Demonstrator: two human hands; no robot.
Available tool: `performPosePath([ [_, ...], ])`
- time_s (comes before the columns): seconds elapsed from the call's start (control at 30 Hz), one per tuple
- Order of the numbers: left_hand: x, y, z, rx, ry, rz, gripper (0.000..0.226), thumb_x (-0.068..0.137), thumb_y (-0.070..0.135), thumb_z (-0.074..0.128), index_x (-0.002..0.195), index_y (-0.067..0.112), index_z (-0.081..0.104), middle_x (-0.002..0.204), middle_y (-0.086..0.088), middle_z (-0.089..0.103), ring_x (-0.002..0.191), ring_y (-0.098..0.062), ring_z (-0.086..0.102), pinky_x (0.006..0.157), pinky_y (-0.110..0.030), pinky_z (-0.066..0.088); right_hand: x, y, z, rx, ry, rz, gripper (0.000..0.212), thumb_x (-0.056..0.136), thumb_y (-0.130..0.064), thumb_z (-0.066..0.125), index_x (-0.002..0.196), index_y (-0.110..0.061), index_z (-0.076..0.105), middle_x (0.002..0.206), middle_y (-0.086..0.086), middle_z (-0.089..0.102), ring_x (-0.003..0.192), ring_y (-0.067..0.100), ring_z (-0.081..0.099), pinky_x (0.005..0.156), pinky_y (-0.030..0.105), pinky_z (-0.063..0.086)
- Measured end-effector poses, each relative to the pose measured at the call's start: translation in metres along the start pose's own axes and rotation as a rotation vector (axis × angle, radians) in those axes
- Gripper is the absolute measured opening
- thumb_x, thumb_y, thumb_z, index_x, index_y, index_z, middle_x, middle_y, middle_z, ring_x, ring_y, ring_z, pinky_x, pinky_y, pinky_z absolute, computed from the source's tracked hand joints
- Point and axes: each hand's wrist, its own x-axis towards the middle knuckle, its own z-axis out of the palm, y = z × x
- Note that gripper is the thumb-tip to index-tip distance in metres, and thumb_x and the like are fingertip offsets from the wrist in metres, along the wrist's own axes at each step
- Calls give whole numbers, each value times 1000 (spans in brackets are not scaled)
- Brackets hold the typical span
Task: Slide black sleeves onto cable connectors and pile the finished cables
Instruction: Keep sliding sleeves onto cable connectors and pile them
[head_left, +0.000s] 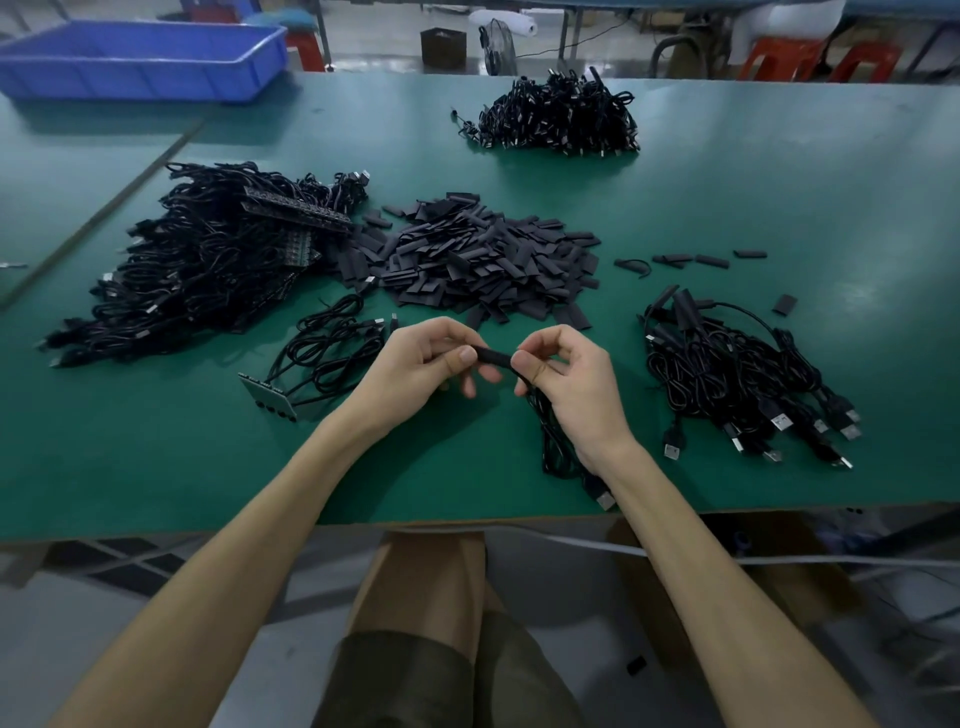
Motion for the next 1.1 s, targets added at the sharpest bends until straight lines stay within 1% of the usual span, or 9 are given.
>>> performPosePath([
  [0.07,0,-1,0,-39,22,-16,13,104,13,55,103,0,57,94,-9,79,63,-23,66,62,-30,45,0,1,0,12,4,-6,10,92,-6,75,91,-12,67,73,-12,69,62,14,67,68,22,54],
  [0.17,-1,-1,-1,-81,39,-25,19,105,13,53,98,-5,52,94,-12,78,63,-26,67,62,-32,45,0,2,1,0,1,-15,7,92,-9,76,91,-14,70,74,-11,70,63,13,67,68,22,54],
  [0.33,-2,1,-4,-102,-13,-4,15,103,13,55,93,2,52,95,-15,78,68,-28,67,63,-32,45,0,2,0,-10,-18,-13,13,91,-7,76,86,-18,73,72,-8,71,62,12,66,68,21,53],
  [0.5,-2,0,-5,-124,-29,-12,17,100,16,59,93,1,54,95,-15,78,68,-26,68,63,-29,45,0,3,0,-18,-33,-9,14,92,-4,74,87,-17,74,68,-7,70,60,10,65,68,20,52],
  [0.6,-2,-1,-5,-127,-29,-9,16,101,20,59,100,4,59,96,-14,78,68,-27,69,64,-30,46,0,2,1,-12,-29,-8,13,93,-4,73,86,-14,73,64,-6,69,59,9,64,67,19,51],
  [0.7,-1,-3,-6,-103,-65,21,21,104,22,56,119,11,66,98,-12,78,72,-28,70,68,-32,47,0,2,1,-11,-26,-13,13,93,-5,73,85,-15,72,63,-5,68,59,9,65,67,19,52],
  [0.73,0,-4,-6,-95,-80,28,23,105,22,55,122,14,68,98,-11,78,72,-27,69,69,-31,48,1,2,1,-12,-26,-12,13,93,-5,73,85,-16,71,62,-5,68,59,9,65,67,19,52],
  [0.87,1,-6,-8,-109,-82,14,23,104,19,56,118,14,73,97,-12,77,72,-23,68,70,-27,49,1,2,2,-19,-38,-9,16,93,-4,73,83,-16,70,62,-6,68,58,9,64,65,19,51],
  [1.1,0,-8,-9,-124,-72,13,22,103,18,58,117,11,74,97,-13,77,74,-23,68,71,-26,50,1,3,2,-27,-33,-13,16,92,-4,74,83,-17,70,62,-6,68,57,9,64,65,18,50],
])
